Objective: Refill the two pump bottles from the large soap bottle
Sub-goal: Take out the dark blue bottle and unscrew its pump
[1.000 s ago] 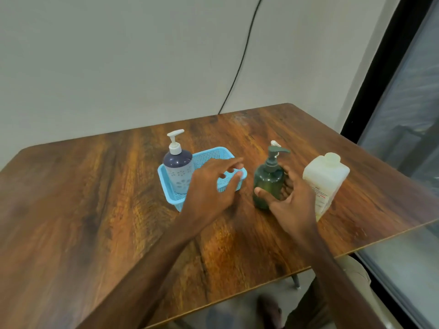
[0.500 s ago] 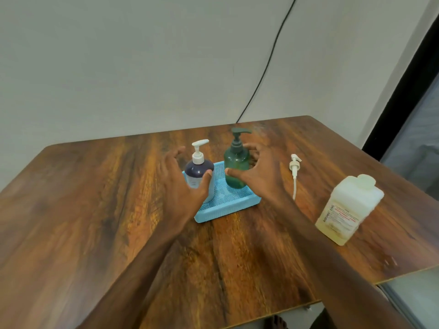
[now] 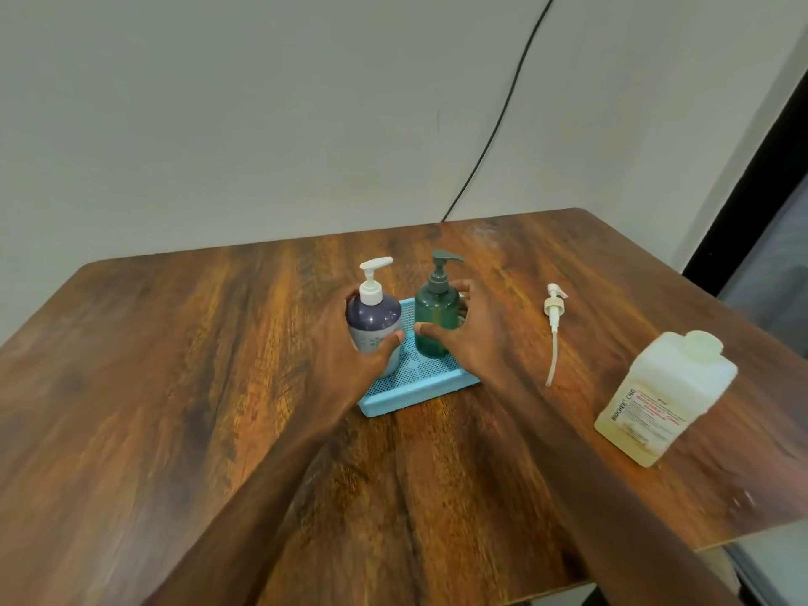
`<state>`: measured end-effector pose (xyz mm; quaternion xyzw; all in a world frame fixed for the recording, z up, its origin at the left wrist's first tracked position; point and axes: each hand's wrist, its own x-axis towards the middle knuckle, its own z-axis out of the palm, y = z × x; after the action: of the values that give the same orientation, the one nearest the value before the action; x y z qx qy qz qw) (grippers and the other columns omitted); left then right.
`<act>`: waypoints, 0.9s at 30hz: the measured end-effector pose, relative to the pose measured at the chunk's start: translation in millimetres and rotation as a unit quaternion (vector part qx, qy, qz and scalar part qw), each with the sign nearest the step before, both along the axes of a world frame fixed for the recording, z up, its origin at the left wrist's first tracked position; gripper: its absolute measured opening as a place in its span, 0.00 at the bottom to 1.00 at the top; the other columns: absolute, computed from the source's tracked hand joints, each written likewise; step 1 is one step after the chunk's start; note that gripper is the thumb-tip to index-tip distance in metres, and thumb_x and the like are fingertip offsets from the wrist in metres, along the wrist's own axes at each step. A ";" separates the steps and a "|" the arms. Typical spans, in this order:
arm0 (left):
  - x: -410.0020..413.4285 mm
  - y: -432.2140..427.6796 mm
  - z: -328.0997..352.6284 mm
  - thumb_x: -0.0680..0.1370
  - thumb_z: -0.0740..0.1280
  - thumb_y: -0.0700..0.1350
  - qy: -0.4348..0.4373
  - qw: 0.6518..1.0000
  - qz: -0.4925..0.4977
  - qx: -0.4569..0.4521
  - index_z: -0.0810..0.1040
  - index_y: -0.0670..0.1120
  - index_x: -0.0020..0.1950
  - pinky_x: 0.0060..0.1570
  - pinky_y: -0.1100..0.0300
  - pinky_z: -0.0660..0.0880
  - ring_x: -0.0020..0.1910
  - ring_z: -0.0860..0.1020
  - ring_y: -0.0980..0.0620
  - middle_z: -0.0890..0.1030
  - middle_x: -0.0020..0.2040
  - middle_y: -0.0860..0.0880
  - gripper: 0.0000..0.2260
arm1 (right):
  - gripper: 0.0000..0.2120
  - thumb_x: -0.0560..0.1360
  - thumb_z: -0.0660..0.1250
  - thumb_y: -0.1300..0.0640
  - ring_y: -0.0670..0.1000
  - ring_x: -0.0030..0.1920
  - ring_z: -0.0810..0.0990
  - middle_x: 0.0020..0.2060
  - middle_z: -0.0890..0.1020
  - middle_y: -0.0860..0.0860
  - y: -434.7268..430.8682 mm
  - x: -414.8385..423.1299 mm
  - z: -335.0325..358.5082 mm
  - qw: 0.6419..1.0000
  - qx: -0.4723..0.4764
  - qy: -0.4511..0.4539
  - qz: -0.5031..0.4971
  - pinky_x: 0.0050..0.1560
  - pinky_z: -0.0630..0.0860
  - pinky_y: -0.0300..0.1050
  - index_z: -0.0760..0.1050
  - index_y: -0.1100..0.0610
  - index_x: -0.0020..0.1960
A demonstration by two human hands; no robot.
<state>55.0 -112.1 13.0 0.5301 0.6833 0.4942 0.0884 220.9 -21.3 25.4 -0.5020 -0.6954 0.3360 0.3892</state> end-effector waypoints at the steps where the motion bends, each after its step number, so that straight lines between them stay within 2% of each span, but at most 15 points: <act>1: 0.5 -1.8 1.9 0.70 0.81 0.53 -0.002 1.000 0.001 0.007 0.72 0.48 0.74 0.64 0.57 0.76 0.62 0.74 0.58 0.78 0.69 0.51 0.36 | 0.42 0.63 0.82 0.48 0.51 0.65 0.76 0.67 0.76 0.51 -3.9 2.8 2.3 1.000 0.000 -0.004 0.006 0.65 0.74 0.48 0.66 0.52 0.71; 3: 4.5 -10.0 10.8 0.70 0.81 0.54 -0.001 1.000 0.003 0.026 0.73 0.48 0.73 0.62 0.62 0.75 0.62 0.75 0.58 0.78 0.68 0.52 0.35 | 0.44 0.65 0.81 0.45 0.51 0.68 0.74 0.70 0.74 0.50 -15.6 13.0 8.6 1.000 0.013 -0.007 0.006 0.68 0.72 0.52 0.63 0.51 0.74; 6: 15.7 -24.6 33.4 0.70 0.81 0.55 0.016 0.998 0.000 0.065 0.73 0.50 0.73 0.55 0.79 0.68 0.59 0.74 0.63 0.74 0.64 0.61 0.34 | 0.35 0.70 0.79 0.48 0.45 0.66 0.75 0.68 0.76 0.45 -44.6 39.0 21.0 0.997 0.055 0.042 0.015 0.67 0.75 0.52 0.66 0.48 0.72; 9: 38.5 -40.7 61.7 0.69 0.79 0.59 0.027 0.995 -0.042 0.092 0.71 0.57 0.70 0.53 0.83 0.67 0.55 0.74 0.75 0.72 0.60 0.70 0.33 | 0.33 0.70 0.79 0.54 0.42 0.67 0.75 0.67 0.77 0.42 -77.9 66.7 33.3 0.992 0.054 0.078 0.082 0.67 0.76 0.49 0.68 0.46 0.70; 12: 71.5 -50.8 76.2 0.67 0.78 0.62 -0.011 0.994 -0.089 0.061 0.68 0.61 0.66 0.53 0.84 0.65 0.54 0.71 0.81 0.70 0.58 0.73 0.32 | 0.38 0.68 0.81 0.50 0.39 0.69 0.72 0.68 0.74 0.38 -102.4 87.2 43.0 0.987 0.037 0.078 0.134 0.67 0.74 0.44 0.65 0.43 0.72; 15: 108.9 -59.9 69.8 0.67 0.83 0.56 -0.059 0.988 -0.143 0.020 0.69 0.60 0.68 0.59 0.76 0.69 0.58 0.76 0.69 0.76 0.62 0.66 0.34 | 0.39 0.66 0.81 0.51 0.37 0.65 0.75 0.65 0.76 0.37 -116.2 105.0 46.7 0.988 0.028 0.085 0.127 0.60 0.76 0.36 0.66 0.42 0.72; 17: 126.3 -63.8 57.9 0.68 0.83 0.55 -0.046 0.981 -0.185 0.022 0.69 0.63 0.69 0.57 0.75 0.71 0.60 0.76 0.69 0.76 0.62 0.69 0.35 | 0.35 0.66 0.81 0.54 0.35 0.60 0.77 0.60 0.79 0.35 -121.1 117.2 40.6 0.991 0.033 0.087 0.101 0.53 0.76 0.29 0.69 0.41 0.67; 18: 131.7 -64.6 52.2 0.69 0.82 0.55 -0.037 0.979 -0.201 0.026 0.69 0.65 0.69 0.56 0.76 0.72 0.61 0.75 0.71 0.76 0.61 0.71 0.34 | 0.34 0.65 0.82 0.52 0.33 0.59 0.77 0.57 0.80 0.33 -124.4 122.6 36.6 0.992 0.029 0.086 0.091 0.51 0.75 0.27 0.69 0.39 0.65; 19: 136.0 -65.0 48.5 0.70 0.80 0.57 -0.033 0.977 -0.210 0.025 0.69 0.67 0.67 0.57 0.75 0.73 0.62 0.74 0.72 0.75 0.60 0.74 0.31 | 0.34 0.62 0.82 0.45 0.32 0.58 0.77 0.56 0.79 0.30 -126.8 127.7 30.7 0.993 0.019 0.084 0.084 0.51 0.74 0.26 0.69 0.38 0.64; 21: 141.3 -62.5 43.4 0.75 0.75 0.60 -0.041 0.972 -0.231 0.005 0.71 0.68 0.67 0.61 0.65 0.78 0.64 0.75 0.69 0.76 0.62 0.74 0.23 | 0.39 0.55 0.77 0.28 0.31 0.57 0.76 0.55 0.78 0.26 -129.6 136.7 17.9 0.995 -0.010 0.079 0.068 0.51 0.75 0.27 0.69 0.36 0.62; 22: 143.7 -59.8 41.9 0.77 0.72 0.61 -0.042 0.969 -0.243 -0.009 0.72 0.67 0.68 0.62 0.59 0.79 0.65 0.76 0.66 0.77 0.63 0.70 0.20 | 0.40 0.54 0.76 0.27 0.32 0.58 0.77 0.56 0.78 0.27 -128.5 141.0 11.4 0.995 -0.021 0.072 0.062 0.52 0.77 0.30 0.69 0.35 0.62; 24: 146.1 -52.9 39.6 0.82 0.67 0.60 -0.025 0.964 -0.265 -0.024 0.74 0.65 0.68 0.63 0.53 0.79 0.65 0.76 0.62 0.79 0.62 0.67 0.14 | 0.38 0.58 0.80 0.34 0.37 0.60 0.78 0.59 0.78 0.32 -123.0 146.6 1.6 0.996 -0.037 0.060 0.060 0.56 0.80 0.38 0.68 0.35 0.64; 25: 146.8 -49.6 38.7 0.83 0.66 0.57 -0.011 0.962 -0.272 -0.019 0.75 0.64 0.68 0.62 0.53 0.78 0.64 0.76 0.61 0.79 0.61 0.66 0.13 | 0.37 0.60 0.81 0.39 0.36 0.60 0.78 0.59 0.78 0.33 -120.3 148.1 -2.5 0.996 -0.044 0.057 0.061 0.56 0.79 0.37 0.67 0.35 0.64; 27: 147.6 -42.4 34.0 0.84 0.67 0.53 0.015 0.961 -0.274 0.000 0.80 0.59 0.67 0.62 0.52 0.76 0.63 0.77 0.58 0.82 0.61 0.63 0.12 | 0.33 0.65 0.81 0.46 0.27 0.55 0.74 0.56 0.75 0.27 -117.3 148.2 -6.0 0.996 -0.059 0.038 0.058 0.53 0.75 0.26 0.65 0.33 0.61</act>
<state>202.6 -154.5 47.0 0.7049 0.5126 0.4431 0.2099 369.2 -138.6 19.4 -0.4695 -0.6873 0.4173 0.3648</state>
